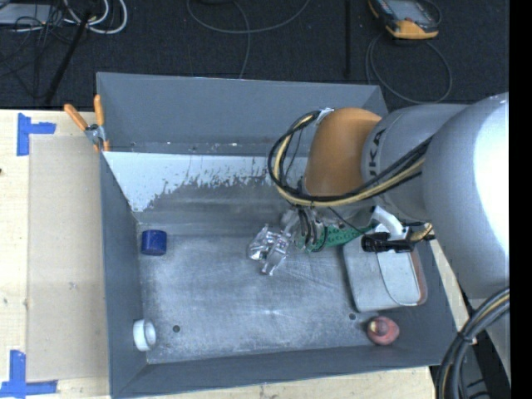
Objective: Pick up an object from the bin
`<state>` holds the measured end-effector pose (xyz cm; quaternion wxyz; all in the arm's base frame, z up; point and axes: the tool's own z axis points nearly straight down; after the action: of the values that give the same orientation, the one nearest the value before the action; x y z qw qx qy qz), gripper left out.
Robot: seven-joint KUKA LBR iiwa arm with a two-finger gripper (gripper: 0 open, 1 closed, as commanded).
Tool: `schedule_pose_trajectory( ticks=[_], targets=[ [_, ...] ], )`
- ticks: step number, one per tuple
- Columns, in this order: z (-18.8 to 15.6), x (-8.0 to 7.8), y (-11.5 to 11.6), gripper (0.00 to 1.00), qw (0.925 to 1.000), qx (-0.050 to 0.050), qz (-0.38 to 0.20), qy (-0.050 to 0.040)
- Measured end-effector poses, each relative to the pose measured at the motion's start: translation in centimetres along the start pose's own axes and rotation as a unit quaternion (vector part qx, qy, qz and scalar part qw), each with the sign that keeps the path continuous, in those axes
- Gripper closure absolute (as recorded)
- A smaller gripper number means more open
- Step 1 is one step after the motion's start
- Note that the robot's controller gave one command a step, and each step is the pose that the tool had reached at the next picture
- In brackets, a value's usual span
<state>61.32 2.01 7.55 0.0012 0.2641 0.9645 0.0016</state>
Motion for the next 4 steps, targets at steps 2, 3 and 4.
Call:
schedule_pose_trajectory(
  ticks=[2, 3, 4],
  targets=[
    [-0.3, 0.8, -0.3, 1.00, 0.9995, -0.005, 0.029, -0.0095],
    [-3.2, 0.7, -0.3, 1.00, 0.9996, 0.001, 0.028, -0.0004],
    [-4.9, 0.6, -0.2, 1.00, 0.9996, 0.001, 0.026, 0.0003]
  ],
)
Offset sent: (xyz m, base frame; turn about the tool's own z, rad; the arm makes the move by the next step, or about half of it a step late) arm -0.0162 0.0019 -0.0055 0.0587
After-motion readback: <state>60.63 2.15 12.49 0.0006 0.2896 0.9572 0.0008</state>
